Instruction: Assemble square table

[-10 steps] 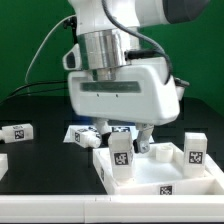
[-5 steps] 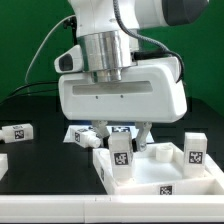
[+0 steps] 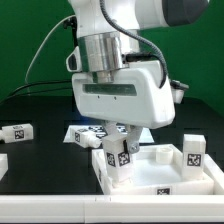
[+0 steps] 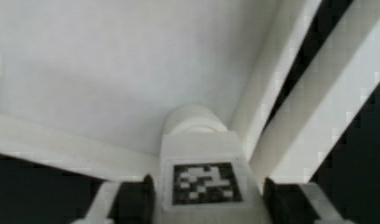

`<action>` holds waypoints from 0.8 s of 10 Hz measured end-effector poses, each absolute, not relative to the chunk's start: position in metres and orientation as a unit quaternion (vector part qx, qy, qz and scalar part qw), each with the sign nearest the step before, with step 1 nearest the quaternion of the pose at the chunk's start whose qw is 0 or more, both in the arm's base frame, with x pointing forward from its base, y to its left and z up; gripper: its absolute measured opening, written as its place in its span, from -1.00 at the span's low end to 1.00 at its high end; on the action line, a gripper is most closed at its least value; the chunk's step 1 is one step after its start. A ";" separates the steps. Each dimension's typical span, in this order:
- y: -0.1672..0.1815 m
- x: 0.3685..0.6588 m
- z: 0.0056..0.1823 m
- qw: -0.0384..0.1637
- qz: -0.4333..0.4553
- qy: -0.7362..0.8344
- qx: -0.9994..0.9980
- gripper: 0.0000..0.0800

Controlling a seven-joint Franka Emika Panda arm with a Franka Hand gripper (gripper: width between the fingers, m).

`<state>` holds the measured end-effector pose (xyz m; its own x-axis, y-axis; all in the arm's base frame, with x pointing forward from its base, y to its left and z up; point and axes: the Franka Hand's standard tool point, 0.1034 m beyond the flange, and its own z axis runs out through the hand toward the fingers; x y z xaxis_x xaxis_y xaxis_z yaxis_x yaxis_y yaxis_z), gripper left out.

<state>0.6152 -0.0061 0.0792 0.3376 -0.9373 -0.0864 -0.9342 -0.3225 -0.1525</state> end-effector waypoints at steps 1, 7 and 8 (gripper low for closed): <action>-0.003 0.617 0.081 0.087 -0.002 0.649 -0.756 -0.29; 0.003 0.626 0.076 0.099 0.021 0.834 -0.543 -0.06; 0.004 0.626 0.076 0.098 0.018 0.816 -0.569 0.28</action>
Offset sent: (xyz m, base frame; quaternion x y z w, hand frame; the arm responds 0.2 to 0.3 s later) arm 0.0225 0.0032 -0.0118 0.0374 -0.0046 0.4612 0.8865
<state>0.6258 0.0038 0.0756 -0.3323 -0.9257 -0.1806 -0.9329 0.3508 -0.0818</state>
